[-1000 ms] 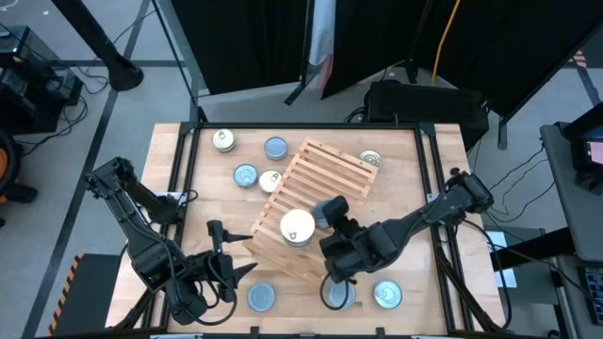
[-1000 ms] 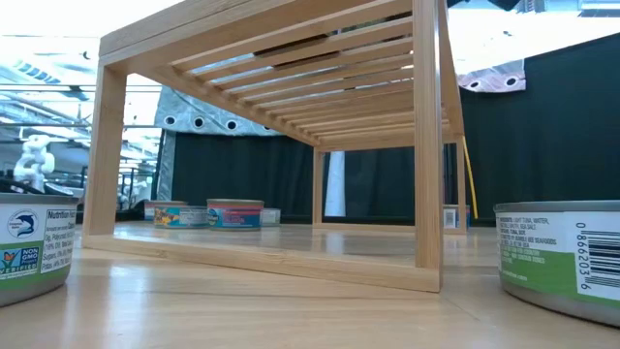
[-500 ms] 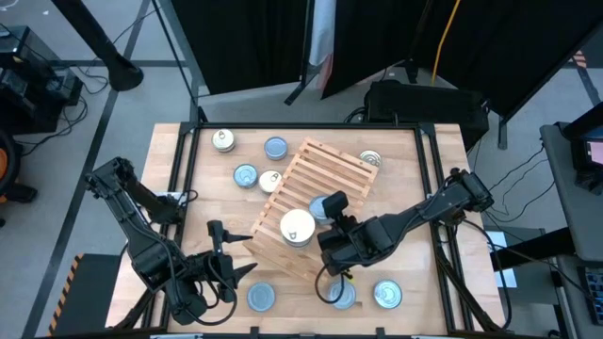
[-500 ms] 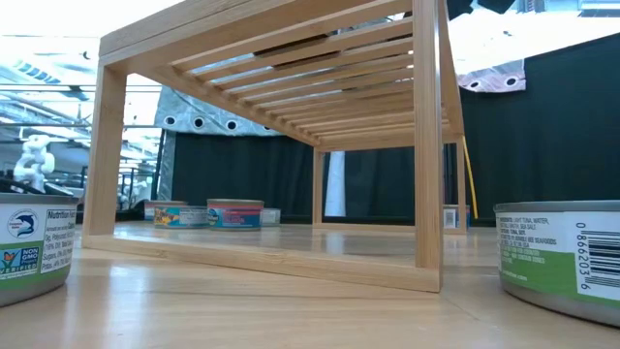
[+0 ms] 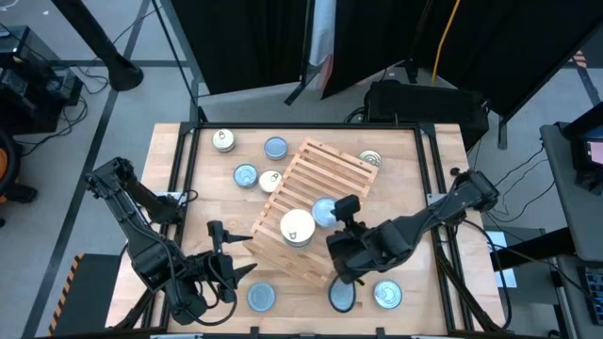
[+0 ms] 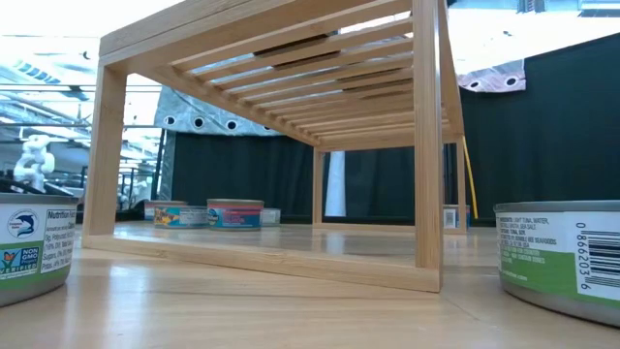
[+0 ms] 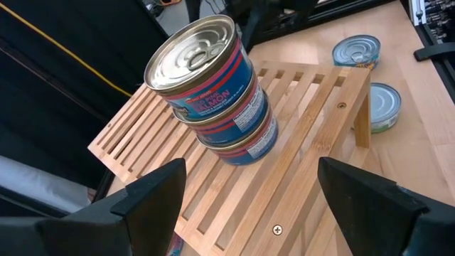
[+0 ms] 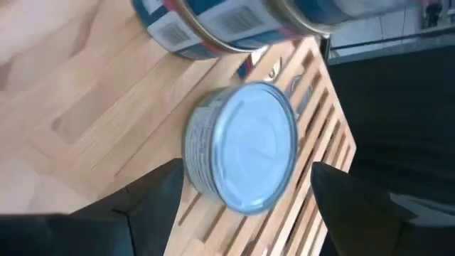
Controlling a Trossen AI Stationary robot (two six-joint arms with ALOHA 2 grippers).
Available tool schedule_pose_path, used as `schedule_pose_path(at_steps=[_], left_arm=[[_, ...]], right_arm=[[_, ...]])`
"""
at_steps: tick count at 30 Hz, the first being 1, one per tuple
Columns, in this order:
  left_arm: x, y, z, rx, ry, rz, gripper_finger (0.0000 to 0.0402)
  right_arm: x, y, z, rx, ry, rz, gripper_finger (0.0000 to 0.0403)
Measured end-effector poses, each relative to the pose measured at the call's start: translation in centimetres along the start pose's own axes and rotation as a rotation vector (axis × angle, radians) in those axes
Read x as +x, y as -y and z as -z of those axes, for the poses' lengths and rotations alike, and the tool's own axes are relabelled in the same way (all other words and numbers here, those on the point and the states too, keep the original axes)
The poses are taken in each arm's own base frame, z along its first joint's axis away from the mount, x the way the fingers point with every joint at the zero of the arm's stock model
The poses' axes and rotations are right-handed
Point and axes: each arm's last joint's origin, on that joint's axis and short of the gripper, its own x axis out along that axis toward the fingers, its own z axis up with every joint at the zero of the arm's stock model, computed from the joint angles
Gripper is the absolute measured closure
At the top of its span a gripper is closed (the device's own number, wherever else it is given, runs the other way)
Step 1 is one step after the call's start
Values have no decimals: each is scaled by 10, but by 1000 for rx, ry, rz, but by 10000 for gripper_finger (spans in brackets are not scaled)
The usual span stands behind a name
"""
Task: Stack canned seafood by type on shelf
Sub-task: Put the green tuna can on the shelf
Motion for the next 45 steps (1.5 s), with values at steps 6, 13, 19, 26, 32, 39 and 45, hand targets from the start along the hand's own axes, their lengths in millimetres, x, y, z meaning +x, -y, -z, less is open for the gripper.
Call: schedule_pose_path(at_steps=[6, 13, 19, 26, 32, 39, 45], left_arm=[[0, 0, 0, 0, 0, 0, 75], [0, 0, 0, -1, 1, 0, 75], [0, 0, 0, 0, 0, 0, 75], [0, 0, 0, 2, 0, 0, 75], [0, 0, 0, 2, 0, 0, 75], [0, 0, 0, 2, 0, 0, 75], [0, 0, 0, 15, 2, 1, 75]], right_arm=[[-20, 8, 14, 163, -11, -10, 106], [-22, 12, 20, 305, -42, 0, 154], [-23, 11, 20, 350, -40, -2, 259], [-19, 0, 18, 357, -49, -2, 382], [2, -18, 25, 339, -76, 14, 390], [19, -26, 30, 340, -79, 47, 401], [27, -20, 22, 335, -35, 39, 402]])
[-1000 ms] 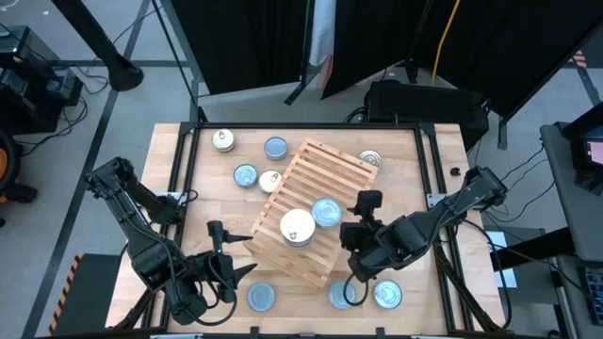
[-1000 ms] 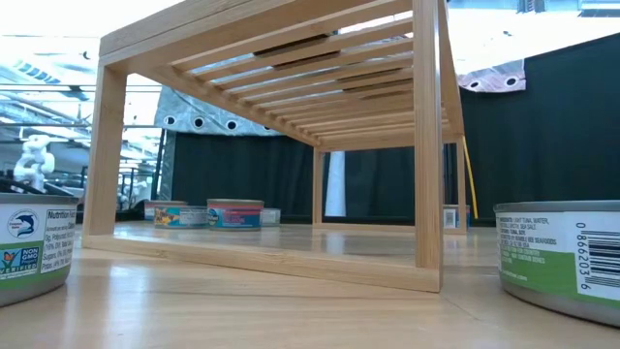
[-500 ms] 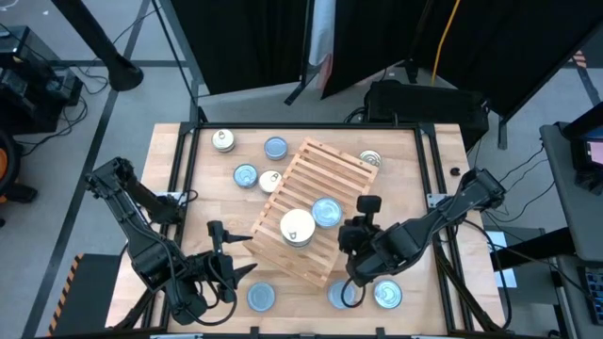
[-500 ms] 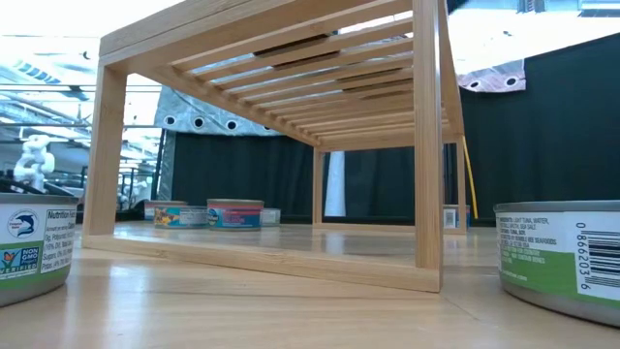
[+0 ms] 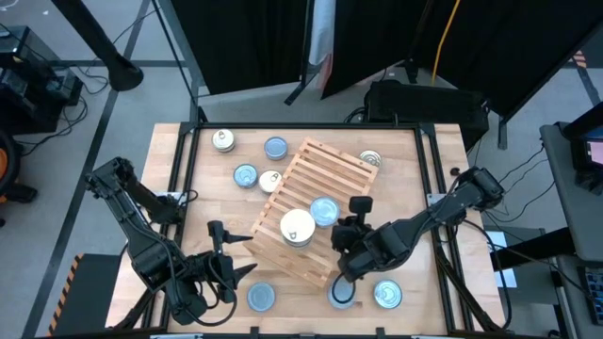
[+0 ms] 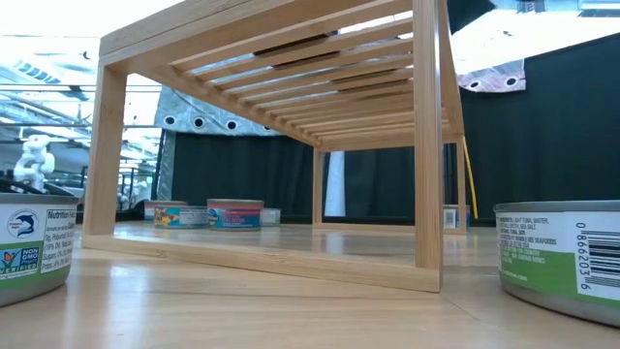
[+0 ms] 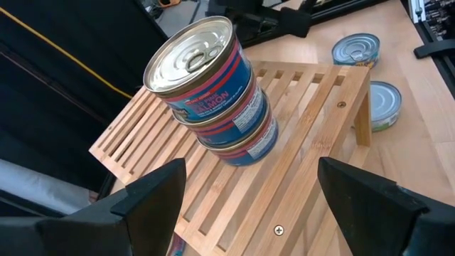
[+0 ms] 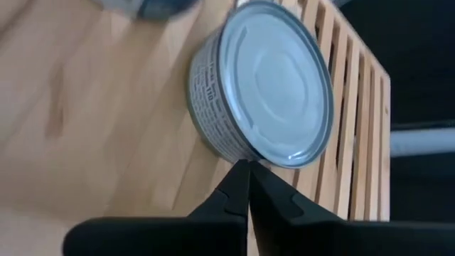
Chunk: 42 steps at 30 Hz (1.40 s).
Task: Stack canned seafood by type on shelf
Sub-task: Put the green tuna can on the shelf, then stack the green tuna can on top of the other green tuna can on the shelf
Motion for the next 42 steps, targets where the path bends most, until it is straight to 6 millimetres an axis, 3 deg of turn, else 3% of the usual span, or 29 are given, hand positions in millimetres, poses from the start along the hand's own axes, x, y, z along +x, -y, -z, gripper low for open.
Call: schedule_pose_path(at_steps=[11, 14, 18, 25, 29, 36, 42], left_arm=[[0, 0, 0, -2, 1, 0, 75], [0, 0, 0, -2, 1, 0, 75], [0, 0, 0, -2, 1, 0, 75], [0, 0, 0, -2, 1, 1, 75], [0, 1, 0, -13, -1, 10, 75], [-6, 8, 3, -133, -65, 141, 75], [-19, 38, 15, -158, -120, 258, 75]], right_arm=[[7, 6, -10, -14, 36, -11, 402], [-5, 4, -11, 6, 54, -23, 402], [-35, -4, -14, 85, 110, -83, 403], [-96, -42, 4, 234, 127, -395, 403], [-117, -71, 21, 374, 82, -483, 403], [-122, -121, 41, 384, 55, -522, 402], [-109, -145, 45, 370, -2, -524, 402]])
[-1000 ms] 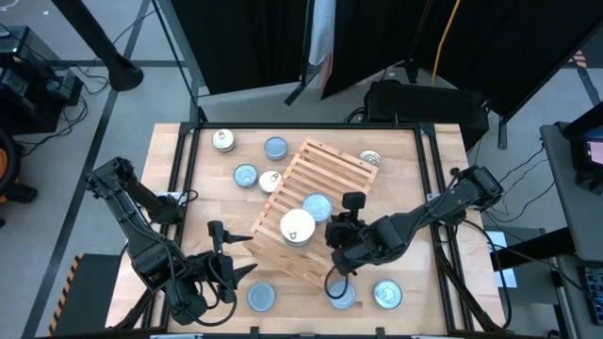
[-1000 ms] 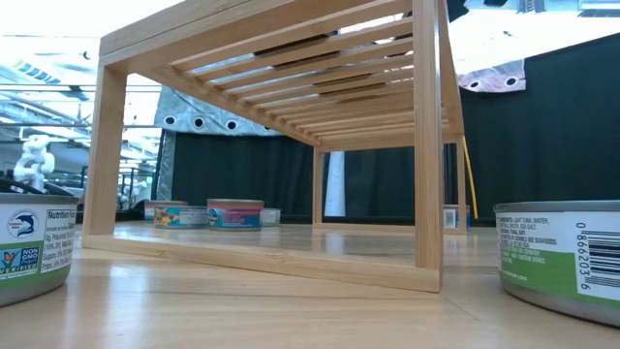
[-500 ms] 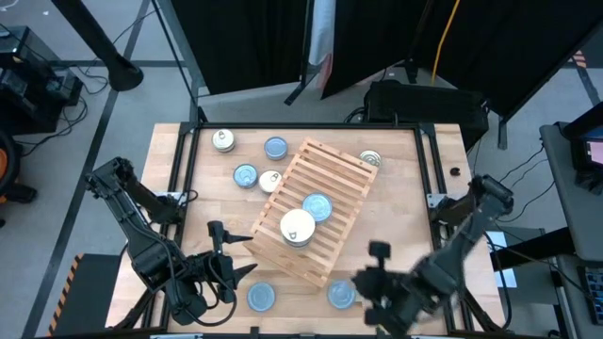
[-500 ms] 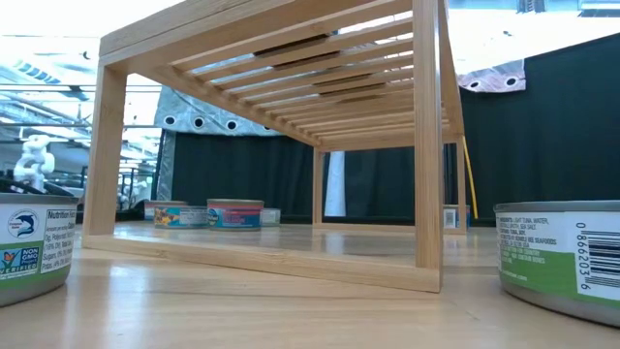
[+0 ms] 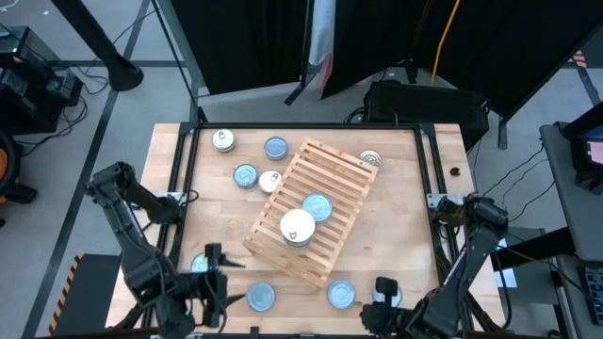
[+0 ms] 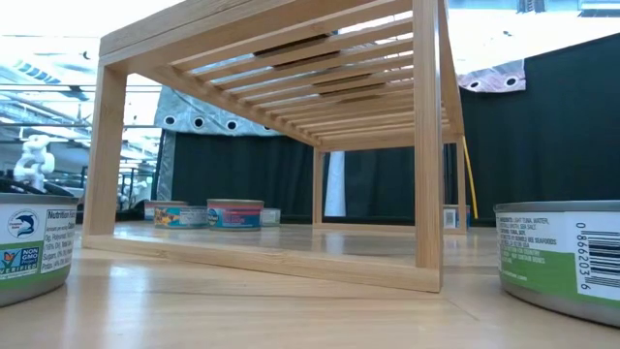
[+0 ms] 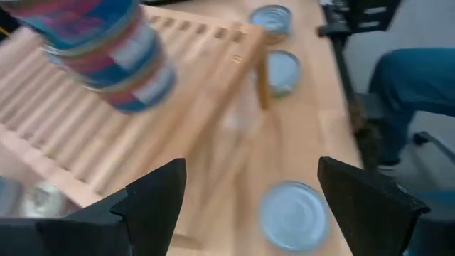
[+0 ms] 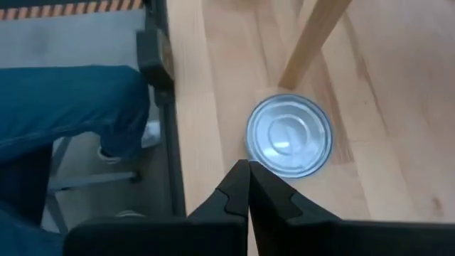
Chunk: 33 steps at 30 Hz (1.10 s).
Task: Stack canned seafood by type on shelf
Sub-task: Stack the green tuna can on top of the other green tuna can on the shelf
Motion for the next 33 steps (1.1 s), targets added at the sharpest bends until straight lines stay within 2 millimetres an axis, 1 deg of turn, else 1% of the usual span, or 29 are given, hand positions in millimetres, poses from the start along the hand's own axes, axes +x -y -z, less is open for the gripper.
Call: schedule_pose_path(at_steps=[4, 9, 13, 19, 26, 33], left_arm=[[4, 23, 13, -15, -2, 21, 75], [20, 47, 26, 14, -7, 12, 75], [35, 60, 36, 33, -20, -1, 75], [51, 73, 44, 35, -27, -2, 75], [61, 83, 50, 8, -29, 5, 75], [70, 89, 58, -20, -53, -8, 75]], right_arm=[[19, -2, 2, 0, -27, 40, 402], [39, -3, 5, -45, -115, 48, 402], [46, 0, 1, -30, -134, 52, 402], [61, 6, 5, -57, -173, 143, 402], [79, 7, 13, -83, -216, 203, 402], [84, 8, 17, -47, -222, 239, 402]])
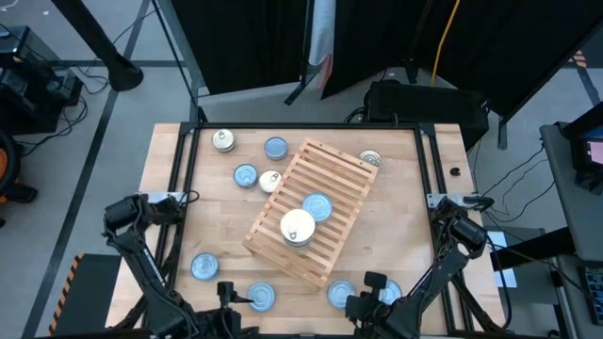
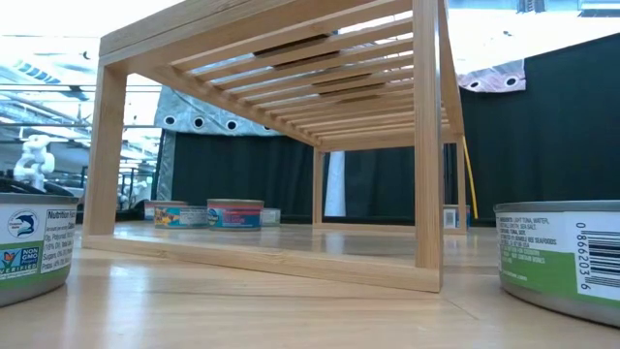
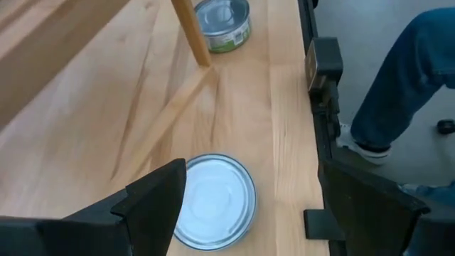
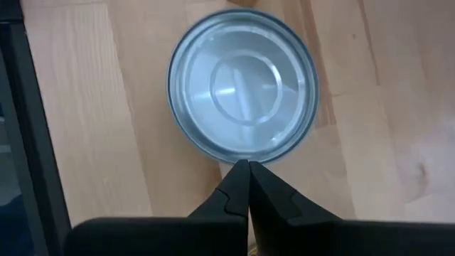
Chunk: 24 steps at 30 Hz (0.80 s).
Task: Stack canned seafood by type on shelf
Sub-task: Stack the green tuna can on top of the other green tuna can on the shelf
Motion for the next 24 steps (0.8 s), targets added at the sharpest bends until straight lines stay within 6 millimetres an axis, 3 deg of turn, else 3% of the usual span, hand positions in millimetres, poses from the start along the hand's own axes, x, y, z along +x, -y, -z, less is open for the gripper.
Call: schedule_pose_path(at_steps=[16, 24], left_arm=[[27, 17, 21, 38, -24, -26, 75], [29, 18, 23, 43, -27, -30, 75]], right_arm=[[2, -1, -4, 54, -1, -21, 403], [6, 1, -6, 57, -51, -28, 403]])
